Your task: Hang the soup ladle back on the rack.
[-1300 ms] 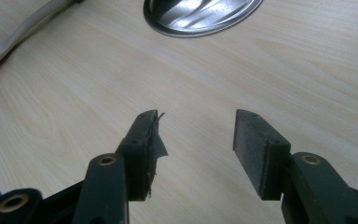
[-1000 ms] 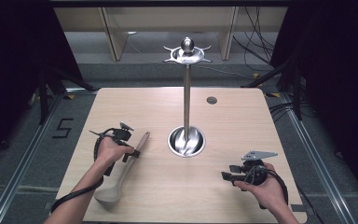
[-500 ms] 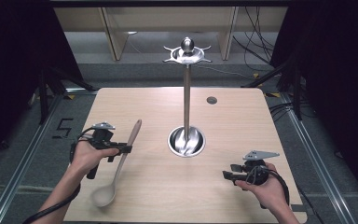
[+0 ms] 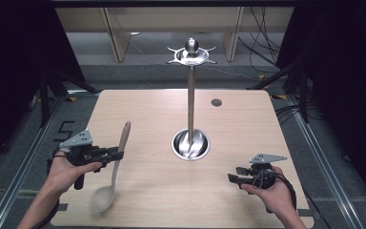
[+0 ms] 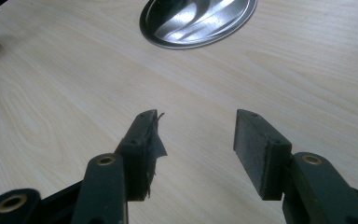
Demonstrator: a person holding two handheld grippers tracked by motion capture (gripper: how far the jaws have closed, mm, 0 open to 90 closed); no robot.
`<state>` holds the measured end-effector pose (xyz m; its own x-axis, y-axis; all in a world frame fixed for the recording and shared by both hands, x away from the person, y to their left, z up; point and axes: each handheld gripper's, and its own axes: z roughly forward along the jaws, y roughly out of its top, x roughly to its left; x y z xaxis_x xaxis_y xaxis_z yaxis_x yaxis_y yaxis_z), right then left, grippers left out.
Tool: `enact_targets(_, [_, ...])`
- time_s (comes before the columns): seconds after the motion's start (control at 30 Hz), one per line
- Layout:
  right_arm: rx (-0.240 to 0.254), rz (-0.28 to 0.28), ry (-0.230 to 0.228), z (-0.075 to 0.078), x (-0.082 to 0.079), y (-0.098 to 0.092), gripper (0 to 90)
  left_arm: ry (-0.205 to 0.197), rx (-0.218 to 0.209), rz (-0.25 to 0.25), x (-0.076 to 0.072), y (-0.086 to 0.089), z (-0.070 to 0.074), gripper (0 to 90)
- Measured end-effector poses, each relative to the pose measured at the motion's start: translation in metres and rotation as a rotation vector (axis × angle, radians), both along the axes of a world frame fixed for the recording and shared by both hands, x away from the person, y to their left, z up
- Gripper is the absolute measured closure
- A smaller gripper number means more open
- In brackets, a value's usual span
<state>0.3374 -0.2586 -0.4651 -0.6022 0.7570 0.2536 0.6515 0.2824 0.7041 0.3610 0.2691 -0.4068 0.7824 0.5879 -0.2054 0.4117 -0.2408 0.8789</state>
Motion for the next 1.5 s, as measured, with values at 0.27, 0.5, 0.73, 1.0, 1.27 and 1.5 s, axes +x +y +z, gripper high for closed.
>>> enact_targets(0.27, [0.005,-0.009,0.015,0.001,-0.002,0.001,50.9,-0.072,-0.026,-0.035,-0.004,0.005,0.007,72.8])
enact_targets(0.5, [0.006,-0.015,0.026,0.001,-0.002,0.000,51.2,-0.106,-0.035,-0.064,-0.001,0.003,0.013,72.9])
enact_targets(0.73, [-0.014,-0.006,-0.015,0.001,0.000,-0.002,51.5,-0.158,-0.078,-0.055,0.008,0.000,0.026,72.9])
enact_targets(1.0, [0.015,-0.014,0.012,0.001,-0.001,-0.002,51.5,-0.226,-0.138,-0.041,0.021,-0.011,0.046,73.0])
enact_targets(1.27, [-0.004,-0.005,-0.015,0.001,0.000,-0.004,51.5,-0.256,-0.150,-0.057,0.033,-0.024,0.064,73.0])
enact_targets(1.5, [-0.004,-0.009,-0.022,0.001,0.000,-0.005,51.6,-0.279,-0.144,-0.098,0.045,-0.029,0.071,72.9])
